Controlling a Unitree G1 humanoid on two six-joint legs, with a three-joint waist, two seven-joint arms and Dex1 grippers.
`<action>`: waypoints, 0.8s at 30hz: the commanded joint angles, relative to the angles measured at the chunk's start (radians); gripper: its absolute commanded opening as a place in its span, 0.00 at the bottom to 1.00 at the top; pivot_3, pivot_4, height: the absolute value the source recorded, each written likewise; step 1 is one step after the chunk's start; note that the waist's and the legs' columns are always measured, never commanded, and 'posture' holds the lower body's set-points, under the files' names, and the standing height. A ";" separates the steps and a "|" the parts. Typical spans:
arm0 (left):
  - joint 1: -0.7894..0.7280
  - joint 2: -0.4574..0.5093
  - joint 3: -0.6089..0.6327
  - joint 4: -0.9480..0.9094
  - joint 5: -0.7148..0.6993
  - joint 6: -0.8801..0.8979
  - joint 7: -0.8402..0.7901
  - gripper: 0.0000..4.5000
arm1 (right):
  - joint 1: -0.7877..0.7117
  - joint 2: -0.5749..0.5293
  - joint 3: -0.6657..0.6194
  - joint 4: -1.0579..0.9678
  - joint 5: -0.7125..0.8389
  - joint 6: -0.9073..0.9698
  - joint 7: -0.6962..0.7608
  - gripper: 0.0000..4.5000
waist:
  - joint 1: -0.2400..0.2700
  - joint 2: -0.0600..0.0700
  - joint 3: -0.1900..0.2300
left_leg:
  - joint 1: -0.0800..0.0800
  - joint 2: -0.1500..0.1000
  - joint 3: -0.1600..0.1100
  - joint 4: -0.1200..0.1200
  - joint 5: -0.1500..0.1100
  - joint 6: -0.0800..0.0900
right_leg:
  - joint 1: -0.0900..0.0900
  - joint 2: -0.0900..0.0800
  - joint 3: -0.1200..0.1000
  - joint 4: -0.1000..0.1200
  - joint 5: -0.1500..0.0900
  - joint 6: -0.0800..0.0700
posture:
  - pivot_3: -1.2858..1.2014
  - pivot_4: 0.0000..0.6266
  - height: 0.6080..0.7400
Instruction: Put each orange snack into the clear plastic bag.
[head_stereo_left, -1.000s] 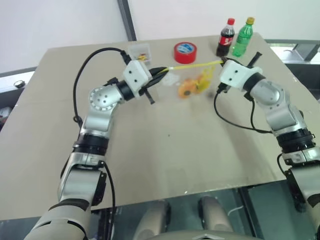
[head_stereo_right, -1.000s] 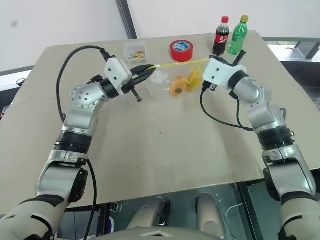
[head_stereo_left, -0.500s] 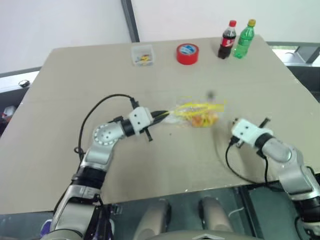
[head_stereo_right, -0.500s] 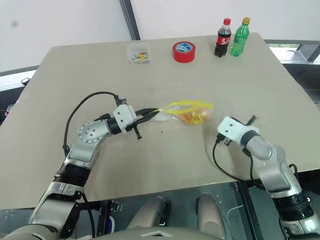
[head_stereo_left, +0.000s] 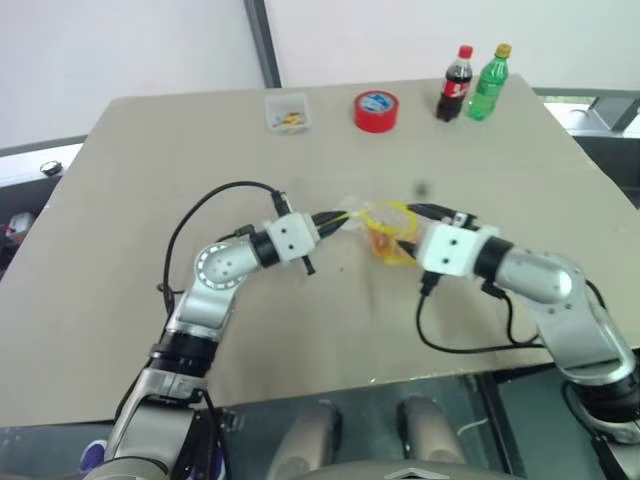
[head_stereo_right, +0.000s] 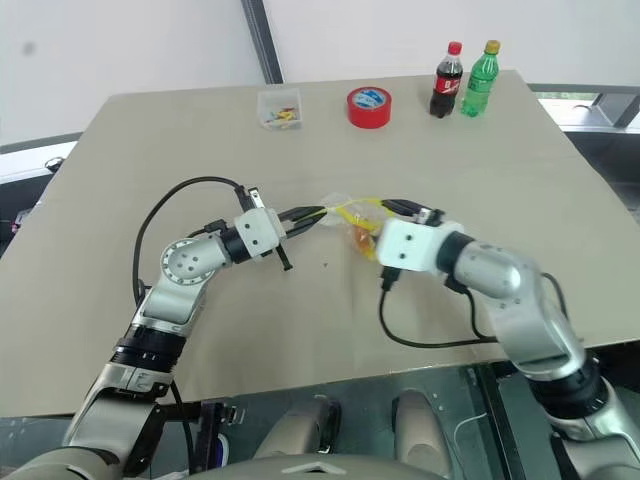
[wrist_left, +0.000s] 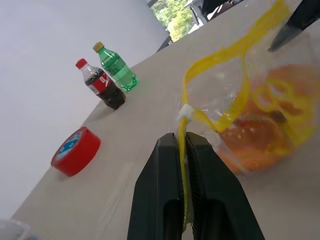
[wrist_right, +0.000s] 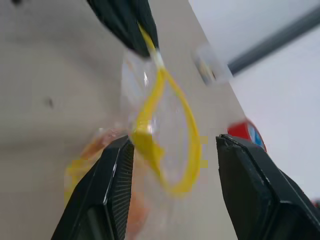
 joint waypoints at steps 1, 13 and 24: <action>0.013 0.003 0.013 -0.055 -0.025 0.004 0.005 0.00 | -0.061 0.009 0.034 0.029 -0.022 -0.045 0.016 0.58 | 0.005 0.000 0.000 | 0.000 0.000 0.000 0.000 0.000 0.000 | 0.000 0.000 0.000 0.000 0.000 0.000 | 0.52 0.24 1.00; -0.027 0.005 0.154 -0.019 -0.115 0.185 0.109 0.00 | -0.015 -0.137 -0.155 0.230 -0.017 -0.104 -0.048 0.58 | 0.022 0.000 0.000 | -0.001 0.000 -0.001 0.000 0.000 0.000 | -0.001 0.000 -0.001 0.000 0.000 0.000 | 0.52 0.24 1.00; 0.009 -0.009 0.174 -0.106 -0.125 0.261 0.149 0.00 | -0.006 -0.075 -0.285 0.004 0.332 0.224 0.093 0.58 | 0.017 0.000 0.000 | -0.001 0.001 0.000 -0.001 0.000 0.000 | -0.001 0.000 0.000 -0.001 0.000 0.000 | 0.52 0.24 1.00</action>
